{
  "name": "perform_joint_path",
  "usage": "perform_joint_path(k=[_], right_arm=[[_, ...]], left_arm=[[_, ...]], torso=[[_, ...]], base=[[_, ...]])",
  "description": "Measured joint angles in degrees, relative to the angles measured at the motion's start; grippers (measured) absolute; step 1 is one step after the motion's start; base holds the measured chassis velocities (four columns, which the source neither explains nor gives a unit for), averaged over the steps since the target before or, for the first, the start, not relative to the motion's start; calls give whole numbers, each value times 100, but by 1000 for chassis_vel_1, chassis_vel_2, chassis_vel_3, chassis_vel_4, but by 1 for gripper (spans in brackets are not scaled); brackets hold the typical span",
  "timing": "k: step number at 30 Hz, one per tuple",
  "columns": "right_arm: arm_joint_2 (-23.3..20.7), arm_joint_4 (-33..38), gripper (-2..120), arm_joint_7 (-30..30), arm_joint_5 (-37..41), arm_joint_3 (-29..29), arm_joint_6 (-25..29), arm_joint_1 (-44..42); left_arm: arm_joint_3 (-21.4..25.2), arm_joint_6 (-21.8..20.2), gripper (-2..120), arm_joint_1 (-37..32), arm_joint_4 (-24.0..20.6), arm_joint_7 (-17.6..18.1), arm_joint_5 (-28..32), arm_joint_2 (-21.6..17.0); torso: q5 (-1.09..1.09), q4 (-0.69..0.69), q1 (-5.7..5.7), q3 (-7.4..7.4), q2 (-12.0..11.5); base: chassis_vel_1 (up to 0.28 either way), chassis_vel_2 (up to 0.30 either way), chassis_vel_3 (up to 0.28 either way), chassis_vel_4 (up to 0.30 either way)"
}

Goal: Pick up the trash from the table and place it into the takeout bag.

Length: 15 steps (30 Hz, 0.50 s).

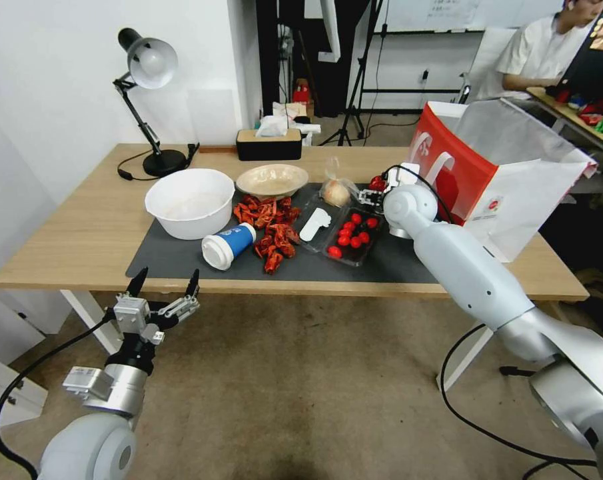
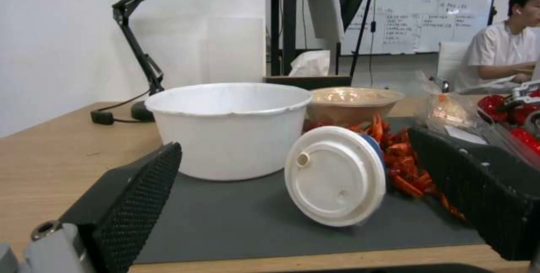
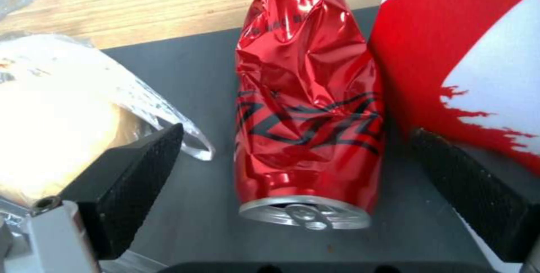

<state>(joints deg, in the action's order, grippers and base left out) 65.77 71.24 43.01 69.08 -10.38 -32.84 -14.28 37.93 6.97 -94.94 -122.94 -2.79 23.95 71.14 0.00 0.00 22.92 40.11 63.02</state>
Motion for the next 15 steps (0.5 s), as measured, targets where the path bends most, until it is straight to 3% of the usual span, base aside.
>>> perform_joint_path(k=[15], right_arm=[[149, -367, 100, 19, 53, 0, -8, 120]], left_arm=[[47, 3, 100, -5, -20, -3, 31, -16]], torso=[[0, 0, 0, 0, 0]], base=[[0, 0, 0, 0]])
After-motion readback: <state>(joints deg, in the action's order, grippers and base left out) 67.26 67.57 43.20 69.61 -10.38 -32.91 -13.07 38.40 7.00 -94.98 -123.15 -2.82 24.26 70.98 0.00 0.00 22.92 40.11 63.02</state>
